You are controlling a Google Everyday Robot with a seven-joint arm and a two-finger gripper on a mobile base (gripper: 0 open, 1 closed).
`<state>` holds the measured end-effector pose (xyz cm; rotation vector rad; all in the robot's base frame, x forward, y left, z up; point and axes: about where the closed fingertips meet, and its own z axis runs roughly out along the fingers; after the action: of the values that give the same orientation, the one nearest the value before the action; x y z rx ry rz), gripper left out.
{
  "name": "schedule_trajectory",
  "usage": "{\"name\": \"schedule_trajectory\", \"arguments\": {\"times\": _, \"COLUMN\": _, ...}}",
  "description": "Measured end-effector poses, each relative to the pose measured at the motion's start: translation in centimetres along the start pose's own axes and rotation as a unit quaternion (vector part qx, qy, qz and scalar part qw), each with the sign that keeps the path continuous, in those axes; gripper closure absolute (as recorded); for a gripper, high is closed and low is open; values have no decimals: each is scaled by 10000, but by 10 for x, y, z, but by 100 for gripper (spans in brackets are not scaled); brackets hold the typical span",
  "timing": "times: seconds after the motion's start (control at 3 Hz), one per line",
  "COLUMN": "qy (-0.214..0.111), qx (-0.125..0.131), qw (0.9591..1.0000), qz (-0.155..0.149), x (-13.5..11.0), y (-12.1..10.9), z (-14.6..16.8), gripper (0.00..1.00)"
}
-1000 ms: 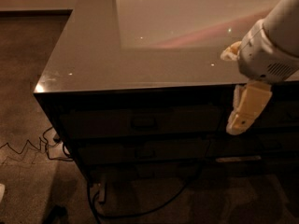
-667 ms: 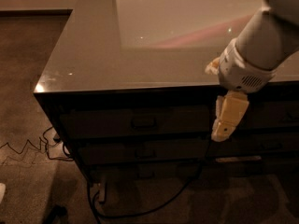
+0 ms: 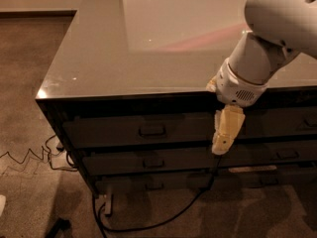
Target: Open top drawer
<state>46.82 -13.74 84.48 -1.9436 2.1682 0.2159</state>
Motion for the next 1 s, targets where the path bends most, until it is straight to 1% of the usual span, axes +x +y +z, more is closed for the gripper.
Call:
{"name": "schedule_trajectory", "arguments": {"times": 0.33, "qy": -222, "qx": -108, "qw": 9997, "qz": 0, "x": 0, "y": 6, "z": 22, "gripper": 0}}
{"name": "schedule_trajectory", "arguments": {"times": 0.67, "qy": -903, "qx": -387, "qw": 9952, "qz": -26, "x": -5, "y": 12, "z": 61, "gripper": 0}}
{"name": "schedule_trajectory", "arguments": {"times": 1.0, "qy": -1500, "qx": -619, "qw": 9867, "qz": -92, "x": -21, "y": 10, "z": 93, "gripper": 0}}
